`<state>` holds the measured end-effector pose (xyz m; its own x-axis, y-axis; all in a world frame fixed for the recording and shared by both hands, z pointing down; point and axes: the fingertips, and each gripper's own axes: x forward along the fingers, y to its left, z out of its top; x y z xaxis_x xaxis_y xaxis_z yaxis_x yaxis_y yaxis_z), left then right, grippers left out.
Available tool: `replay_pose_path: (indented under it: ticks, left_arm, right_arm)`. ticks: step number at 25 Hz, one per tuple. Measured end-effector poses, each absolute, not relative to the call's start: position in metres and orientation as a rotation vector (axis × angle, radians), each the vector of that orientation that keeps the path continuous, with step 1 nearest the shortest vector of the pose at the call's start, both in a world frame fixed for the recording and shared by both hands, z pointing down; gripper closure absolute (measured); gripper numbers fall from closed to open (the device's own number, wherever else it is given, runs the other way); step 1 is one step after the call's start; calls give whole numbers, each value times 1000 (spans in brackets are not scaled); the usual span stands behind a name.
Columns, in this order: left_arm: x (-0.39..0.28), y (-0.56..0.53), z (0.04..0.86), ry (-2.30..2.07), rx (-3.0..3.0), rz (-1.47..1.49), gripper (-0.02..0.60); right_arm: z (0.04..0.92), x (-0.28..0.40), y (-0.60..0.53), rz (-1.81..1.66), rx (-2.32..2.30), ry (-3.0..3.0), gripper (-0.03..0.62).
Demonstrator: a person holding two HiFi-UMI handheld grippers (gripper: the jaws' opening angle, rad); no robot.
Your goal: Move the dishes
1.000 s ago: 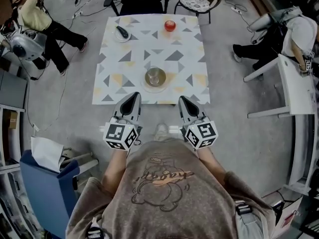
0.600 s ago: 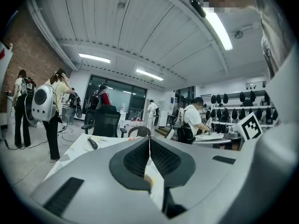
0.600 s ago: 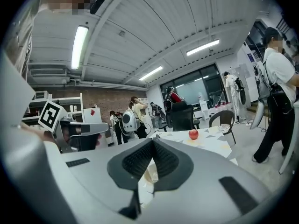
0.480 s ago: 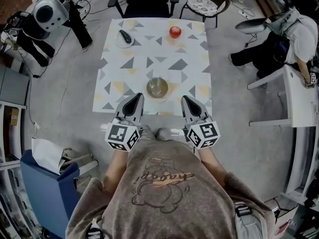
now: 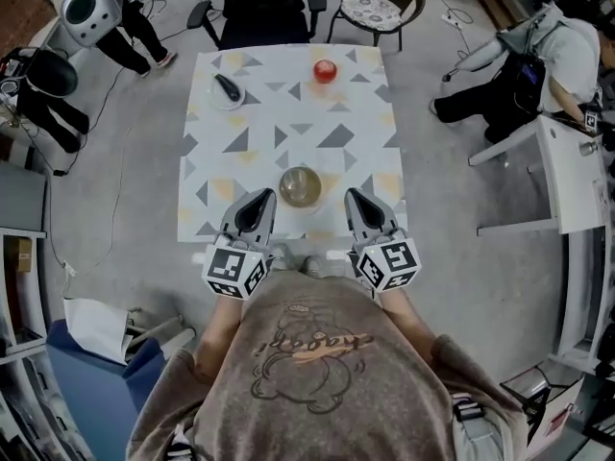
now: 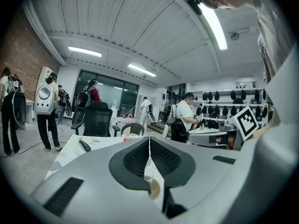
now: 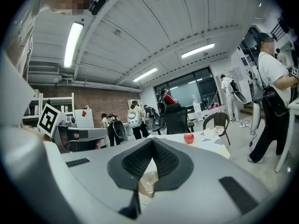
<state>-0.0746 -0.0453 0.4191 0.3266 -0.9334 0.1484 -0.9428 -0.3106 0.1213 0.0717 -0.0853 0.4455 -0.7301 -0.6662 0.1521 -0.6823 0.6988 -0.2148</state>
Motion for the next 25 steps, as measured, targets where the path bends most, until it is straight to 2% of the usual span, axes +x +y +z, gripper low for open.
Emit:
replay_pose_path:
  ticks: [6,15,25]
  left_arm:
    - [-83,-58,429,-1664,2430,104,544]
    - [-80,-73,440,-1569,2502,122,298]
    - [-72,-91,485,-1461,2532,248,232]
  right_arm:
    - [451,63,-93,413,1165,-2816,599]
    - [455,62,-103,421,1224,-2785,599]
    - [458,69,-106,421,1285,-2744,599]
